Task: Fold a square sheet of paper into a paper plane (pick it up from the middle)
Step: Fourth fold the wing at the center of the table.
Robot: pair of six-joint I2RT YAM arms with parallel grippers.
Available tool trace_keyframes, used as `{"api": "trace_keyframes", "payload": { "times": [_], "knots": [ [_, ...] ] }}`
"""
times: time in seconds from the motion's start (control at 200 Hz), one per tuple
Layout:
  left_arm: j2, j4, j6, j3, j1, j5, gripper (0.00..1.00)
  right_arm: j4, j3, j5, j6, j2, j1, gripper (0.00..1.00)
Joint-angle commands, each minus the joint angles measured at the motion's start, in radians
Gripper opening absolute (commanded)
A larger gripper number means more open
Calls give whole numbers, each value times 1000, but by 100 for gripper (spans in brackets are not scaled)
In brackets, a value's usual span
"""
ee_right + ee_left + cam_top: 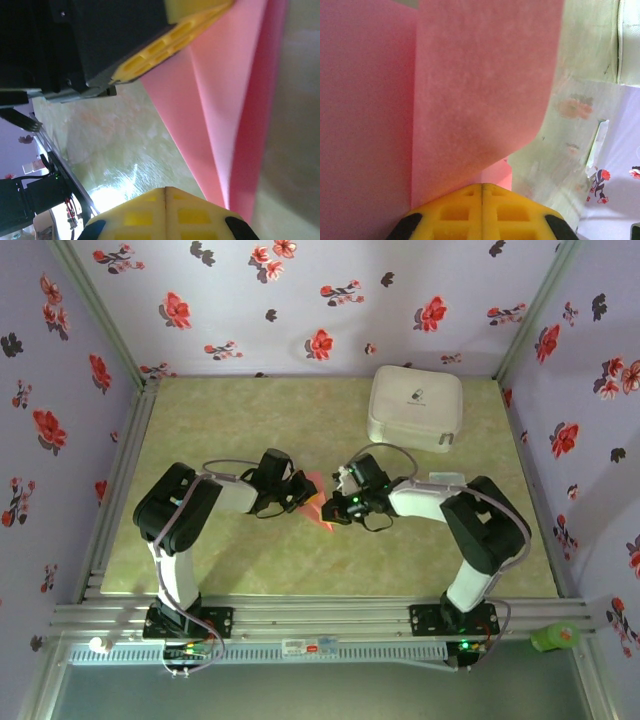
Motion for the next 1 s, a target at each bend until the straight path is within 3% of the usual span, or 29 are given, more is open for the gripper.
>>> {"api": "trace_keyframes", "payload": {
  "times": [0.0, 0.14, 0.71, 0.995],
  "knots": [
    [38, -50, 18, -26, -1, -32, 5, 5, 40, 1, 13, 46, 18, 2],
    [37, -51, 19, -27, -1, -32, 5, -24, 28, 54, 0, 78, 11, 2],
    [37, -59, 20, -29, 0, -33, 5, 87, -146, 8, 55, 57, -17, 5],
    [37, -59, 15, -34, 4, -42, 5, 28, -188, 3, 23, 3, -17, 5]
  ]
}}
